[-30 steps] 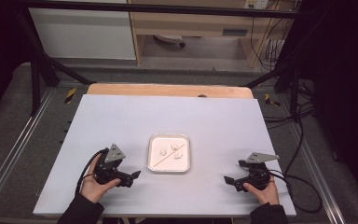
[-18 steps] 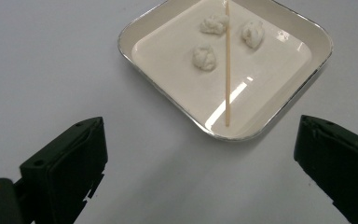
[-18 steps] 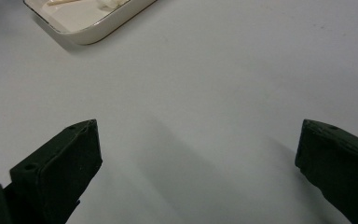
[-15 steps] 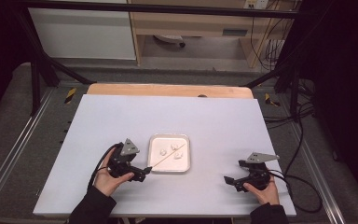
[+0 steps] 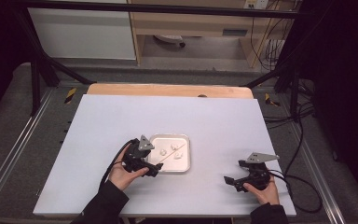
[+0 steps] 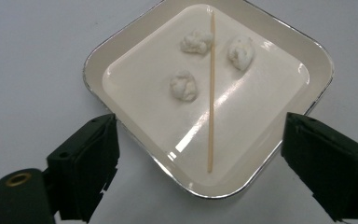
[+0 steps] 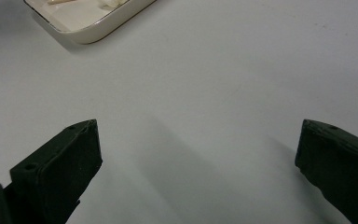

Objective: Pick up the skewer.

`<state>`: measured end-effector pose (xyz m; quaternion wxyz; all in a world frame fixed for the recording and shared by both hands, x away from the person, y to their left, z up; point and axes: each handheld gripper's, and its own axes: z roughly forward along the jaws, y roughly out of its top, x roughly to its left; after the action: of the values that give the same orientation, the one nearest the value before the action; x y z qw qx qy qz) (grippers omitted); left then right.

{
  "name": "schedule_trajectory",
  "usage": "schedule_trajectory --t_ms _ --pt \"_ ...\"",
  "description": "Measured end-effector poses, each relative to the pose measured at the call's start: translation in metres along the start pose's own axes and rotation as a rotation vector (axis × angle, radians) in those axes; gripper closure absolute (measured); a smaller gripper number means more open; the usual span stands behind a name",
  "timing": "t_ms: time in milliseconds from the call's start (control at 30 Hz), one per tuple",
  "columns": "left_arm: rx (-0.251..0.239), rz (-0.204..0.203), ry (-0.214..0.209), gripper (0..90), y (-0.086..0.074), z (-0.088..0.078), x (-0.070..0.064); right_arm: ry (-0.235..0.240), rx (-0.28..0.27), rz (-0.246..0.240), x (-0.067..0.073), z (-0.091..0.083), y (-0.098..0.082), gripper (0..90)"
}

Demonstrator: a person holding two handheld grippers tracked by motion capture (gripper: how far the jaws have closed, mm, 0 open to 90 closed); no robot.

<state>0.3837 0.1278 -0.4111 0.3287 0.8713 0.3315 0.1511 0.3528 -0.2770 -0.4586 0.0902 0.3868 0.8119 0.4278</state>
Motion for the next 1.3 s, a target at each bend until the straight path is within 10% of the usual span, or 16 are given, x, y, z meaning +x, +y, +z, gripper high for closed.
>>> schedule_trajectory --t_ms 767,1300 --pt "0.046 -0.024 -0.029 61.4 0.000 0.027 -0.008 0.004 0.009 0.000 0.000 0.001 0.000 0.9" --pt "0.048 -0.020 -0.009 78.9 -0.003 0.033 -0.010 0.003 0.009 -0.004 0.000 0.001 0.000 0.9"
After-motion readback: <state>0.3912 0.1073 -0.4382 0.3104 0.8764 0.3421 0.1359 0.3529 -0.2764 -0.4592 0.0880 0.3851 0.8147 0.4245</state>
